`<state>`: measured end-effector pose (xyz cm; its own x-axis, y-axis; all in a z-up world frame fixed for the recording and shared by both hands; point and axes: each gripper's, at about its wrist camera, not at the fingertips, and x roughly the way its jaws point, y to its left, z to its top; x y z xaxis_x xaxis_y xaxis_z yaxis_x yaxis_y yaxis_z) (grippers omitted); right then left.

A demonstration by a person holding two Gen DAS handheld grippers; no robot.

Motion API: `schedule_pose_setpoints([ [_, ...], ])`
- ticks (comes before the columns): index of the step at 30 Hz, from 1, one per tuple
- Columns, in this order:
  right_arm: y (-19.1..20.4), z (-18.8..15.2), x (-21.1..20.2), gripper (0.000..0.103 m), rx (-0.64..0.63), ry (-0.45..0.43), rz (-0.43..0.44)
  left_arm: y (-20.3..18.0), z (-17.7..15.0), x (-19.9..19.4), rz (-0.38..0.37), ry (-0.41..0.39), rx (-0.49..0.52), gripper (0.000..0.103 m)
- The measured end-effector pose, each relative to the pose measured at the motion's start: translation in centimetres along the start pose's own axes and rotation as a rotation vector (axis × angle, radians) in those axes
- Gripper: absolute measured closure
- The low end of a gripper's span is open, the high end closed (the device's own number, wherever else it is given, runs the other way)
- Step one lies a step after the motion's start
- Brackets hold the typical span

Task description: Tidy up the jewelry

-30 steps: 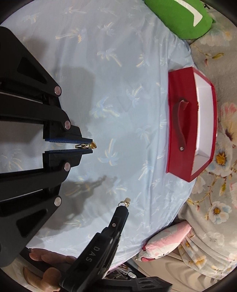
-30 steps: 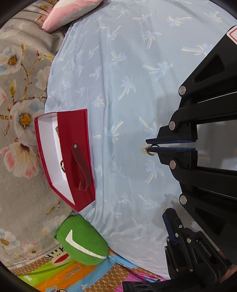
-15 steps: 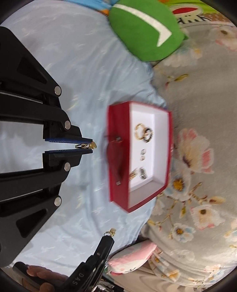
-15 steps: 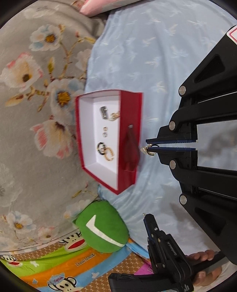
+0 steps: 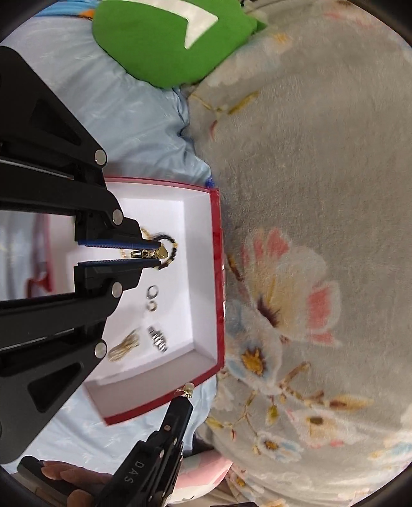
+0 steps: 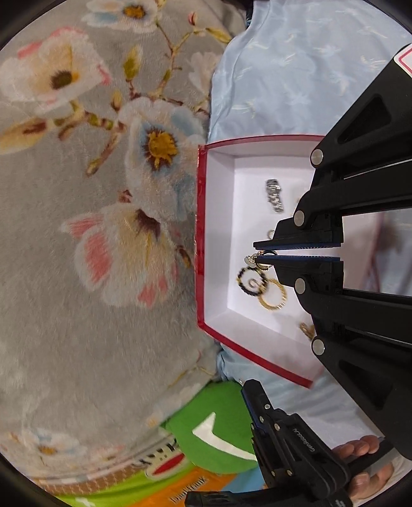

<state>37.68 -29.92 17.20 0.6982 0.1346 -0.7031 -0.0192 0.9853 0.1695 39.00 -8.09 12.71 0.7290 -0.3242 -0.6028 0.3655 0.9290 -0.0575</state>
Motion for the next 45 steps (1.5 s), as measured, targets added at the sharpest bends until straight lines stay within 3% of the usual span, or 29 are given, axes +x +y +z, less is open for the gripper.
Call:
schedule_pose_setpoints([
  [7, -1.7, 1.3, 7.6, 0.1, 0.037, 0.094, -0.013, 1.0, 1.8, 7.9, 0.031, 0.075, -0.011, 0.098],
  [13, -1.8, 0.9, 11.4, 0.1, 0.039, 0.152, -0.033, 1.4, 1.6, 11.3, 0.039, 0.121, -0.02, 0.097],
  [15, -1.8, 0.9, 11.6, 0.099, 0.042, 0.148, -0.033, 1.6, 1.5, 11.9, 0.062, 0.122, -0.026, 0.09],
  [16, -1.8, 0.9, 11.5, 0.095, 0.043, 0.139, -0.033, 1.7, 1.4, 12.0, 0.072, 0.123, -0.033, 0.077],
  [17, -1.8, 0.9, 11.2, 0.093, 0.045, 0.13, -0.032, 2.0, 1.4, 11.8, 0.076, 0.117, -0.05, 0.063],
  [19, -2.0, 1.0, 10.3, 0.092, 0.053, 0.107, -0.029, 2.5, 1.3, 11.3, 0.08, 0.1, -0.073, 0.055],
  [24, -1.9, 0.2, 5.4, 0.087, 0.079, 0.017, 0.003, 2.8, 0.5, 7.8, 0.109, 0.049, -0.051, 0.046],
  [29, -0.5, -3.3, 0.1, 0.081, 0.082, -0.049, -0.003, 1.8, -1.7, 2.1, 0.183, -0.021, 0.004, 0.028],
  [32, 0.9, -5.8, -1.9, 0.066, 0.073, -0.069, -0.048, 1.2, -3.4, -0.8, 0.198, -0.033, 0.004, 0.019],
  [36, 2.6, -8.4, -3.3, 0.056, 0.035, -0.076, -0.124, 0.3, -5.5, -2.7, 0.222, -0.009, 0.006, 0.017],
  [39, 3.3, -9.7, -3.8, 0.054, 0.039, -0.074, -0.133, -0.5, -6.8, -3.5, 0.274, 0.0, 0.025, 0.013],
  [45, 4.0, -10.9, -4.3, 0.046, 0.07, -0.07, -0.134, -0.8, -8.5, -3.8, 0.292, 0.033, -0.008, 0.013],
])
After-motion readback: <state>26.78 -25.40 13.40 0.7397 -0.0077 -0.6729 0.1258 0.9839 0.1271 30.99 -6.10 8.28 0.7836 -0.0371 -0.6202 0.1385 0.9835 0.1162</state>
